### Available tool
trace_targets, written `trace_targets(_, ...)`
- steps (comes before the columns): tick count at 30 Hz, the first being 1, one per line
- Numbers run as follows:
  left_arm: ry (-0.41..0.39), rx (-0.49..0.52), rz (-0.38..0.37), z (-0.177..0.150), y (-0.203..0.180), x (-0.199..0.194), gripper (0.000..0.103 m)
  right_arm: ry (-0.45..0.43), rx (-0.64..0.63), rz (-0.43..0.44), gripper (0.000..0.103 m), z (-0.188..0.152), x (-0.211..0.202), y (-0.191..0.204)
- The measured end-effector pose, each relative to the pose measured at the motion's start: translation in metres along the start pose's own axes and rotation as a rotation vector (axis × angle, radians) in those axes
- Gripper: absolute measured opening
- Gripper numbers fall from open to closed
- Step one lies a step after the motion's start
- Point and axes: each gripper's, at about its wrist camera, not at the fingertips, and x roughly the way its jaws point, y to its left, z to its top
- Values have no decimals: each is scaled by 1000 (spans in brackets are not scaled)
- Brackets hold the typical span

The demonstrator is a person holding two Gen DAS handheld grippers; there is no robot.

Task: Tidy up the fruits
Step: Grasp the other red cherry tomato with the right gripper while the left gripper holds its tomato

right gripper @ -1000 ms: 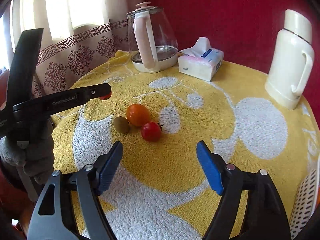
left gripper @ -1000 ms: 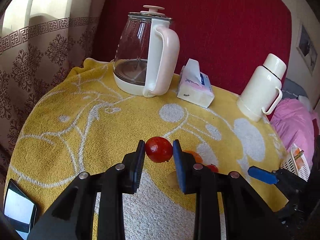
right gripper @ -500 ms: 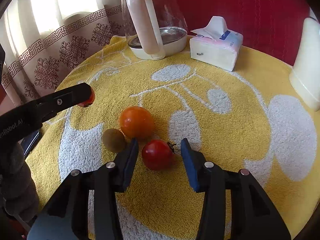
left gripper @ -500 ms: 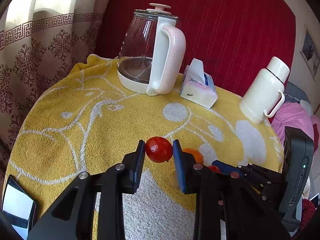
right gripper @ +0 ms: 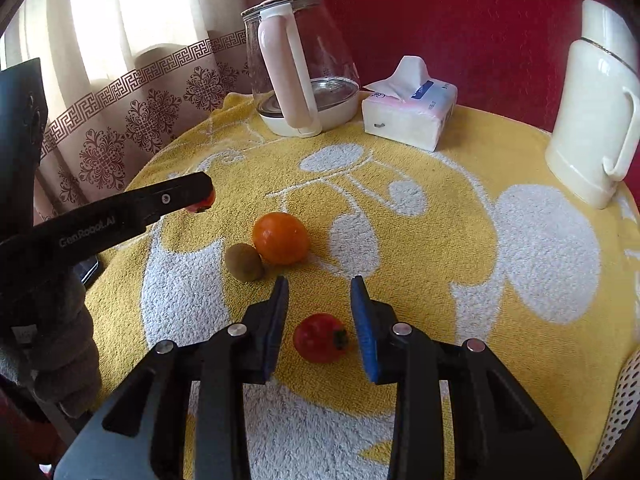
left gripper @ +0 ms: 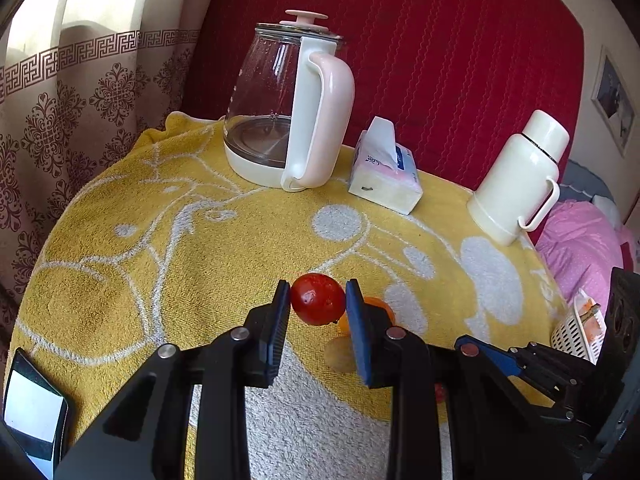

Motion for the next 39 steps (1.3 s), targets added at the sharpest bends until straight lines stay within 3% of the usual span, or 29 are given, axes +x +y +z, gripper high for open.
trace_targets(4, -3, 5, -6, -1, -3, -2, 29, -16, 28, -3, 33, -9, -19, -6)
trace_targets(11, -9, 14, -18, -2, -7, -6, 29, 34, 70, 29, 38, -34, -29, -8)
trace_targets(23, -22, 14, -29, -3, -8, -12, 29, 96, 53, 35, 42, -50, -11, 11)
trace_targets(29, -22, 17, -31, -3, -9, -13, 29, 90, 47, 18, 33, -52, -15, 12)
trace_targets(39, -15, 39, -42, -6, -17, -12, 29, 14, 81, -3, 32, -57, -53, 5)
